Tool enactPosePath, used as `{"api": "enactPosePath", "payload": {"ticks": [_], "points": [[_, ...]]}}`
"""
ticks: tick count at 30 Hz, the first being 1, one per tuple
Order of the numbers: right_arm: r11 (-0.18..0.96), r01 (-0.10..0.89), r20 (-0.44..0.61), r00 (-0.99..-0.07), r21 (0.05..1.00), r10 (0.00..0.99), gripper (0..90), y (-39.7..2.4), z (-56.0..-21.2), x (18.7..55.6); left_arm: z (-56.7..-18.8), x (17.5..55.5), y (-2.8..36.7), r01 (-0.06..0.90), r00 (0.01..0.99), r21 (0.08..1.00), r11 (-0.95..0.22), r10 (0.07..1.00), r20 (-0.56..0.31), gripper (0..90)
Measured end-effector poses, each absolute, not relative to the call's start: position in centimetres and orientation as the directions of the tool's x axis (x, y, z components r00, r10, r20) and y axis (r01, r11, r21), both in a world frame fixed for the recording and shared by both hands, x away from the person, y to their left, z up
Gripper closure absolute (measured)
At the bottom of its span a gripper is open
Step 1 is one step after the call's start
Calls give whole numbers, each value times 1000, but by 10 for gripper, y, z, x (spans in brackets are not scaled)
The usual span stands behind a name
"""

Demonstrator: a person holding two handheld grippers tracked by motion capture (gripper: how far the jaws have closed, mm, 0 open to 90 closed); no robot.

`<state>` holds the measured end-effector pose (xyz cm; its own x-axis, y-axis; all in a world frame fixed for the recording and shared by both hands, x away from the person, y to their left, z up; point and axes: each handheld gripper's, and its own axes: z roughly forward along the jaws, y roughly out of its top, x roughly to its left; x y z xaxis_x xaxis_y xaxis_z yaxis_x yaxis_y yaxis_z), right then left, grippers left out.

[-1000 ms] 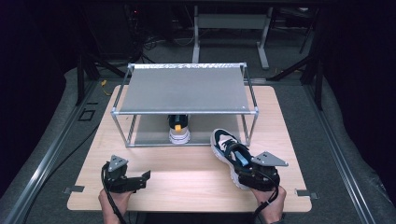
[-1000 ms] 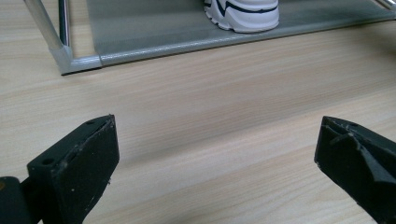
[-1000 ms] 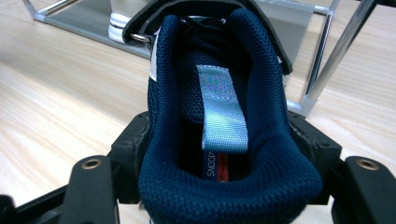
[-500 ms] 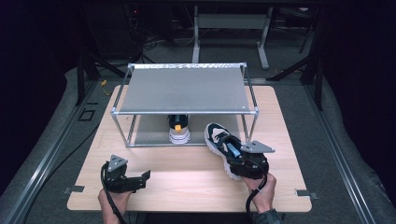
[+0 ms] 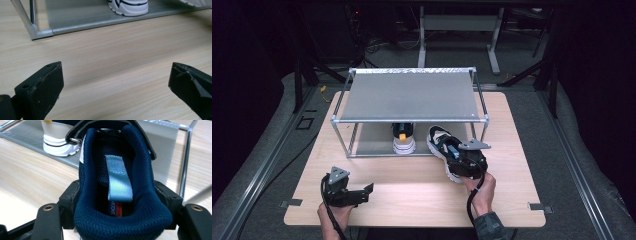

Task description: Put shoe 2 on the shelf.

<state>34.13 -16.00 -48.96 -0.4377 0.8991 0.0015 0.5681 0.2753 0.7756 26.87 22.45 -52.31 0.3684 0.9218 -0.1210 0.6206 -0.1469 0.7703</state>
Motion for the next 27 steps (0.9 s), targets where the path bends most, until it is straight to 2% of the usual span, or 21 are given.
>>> {"api": "enactPosePath", "payload": {"ticks": [4, 6, 7, 8, 9, 12, 13, 15, 16, 19, 22, 24, 26, 27], "points": [[275, 590, -19, -402, 759, 915, 330, -149, -491, 355, -525, 269, 223, 623, 376, 767, -155, 919, -120, 0], [271, 604, 4, -413, 749, 911, 329, -144, -493, 363, -524, 269, 223, 621, 377, 768, -156, 919, -119, 0], [270, 616, -17, -384, 740, 923, 328, -141, -494, 366, -524, 269, 223, 620, 375, 770, -151, 919, -122, 0], [263, 618, 21, -413, 741, 910, 327, -140, -496, 371, -523, 269, 224, 621, 377, 769, -153, 918, -122, 0], [264, 635, -17, -368, 726, 930, 327, -136, -496, 373, -522, 269, 224, 618, 377, 771, -155, 918, -118, 0], [253, 641, 31, -397, 725, 917, 327, -128, -499, 384, -521, 268, 224, 614, 378, 774, -155, 919, -116, 0], [252, 650, -9, -353, 717, 936, 327, -124, -499, 386, -521, 268, 224, 614, 379, 774, -155, 918, -118, 0], [231, 664, 50, -375, 711, 925, 325, -119, -502, 394, -521, 268, 224, 614, 381, 774, -157, 917, -116, 0], [224, 679, 5, -318, 699, 948, 325, -114, -503, 397, -522, 268, 224, 615, 383, 773, -158, 916, -118, 0], [173, 699, 67, -302, 694, 951, 285, -111, -507, 406, -522, 267, 225, 617, 381, 772, -156, 917, -120, 0], [187, 702, 65, -316, 687, 947, 214, -110, -507, 408, -522, 267, 225, 614, 379, 775, -151, 917, -122, 0], [194, 694, 101, -360, 694, 927, 133, -115, -507, 405, -521, 267, 226, 616, 377, 774, -150, 918, -122, 0], [196, 672, 147, -419, 714, 896, 118, -122, -503, 398, -522, 267, 227, 616, 376, 774, -147, 918, -126, 0], [201, 667, 102, -386, 717, 917, 115, -124, -501, 393, -523, 267, 227, 615, 376, 775, -148, 918, -124, 0]]}}
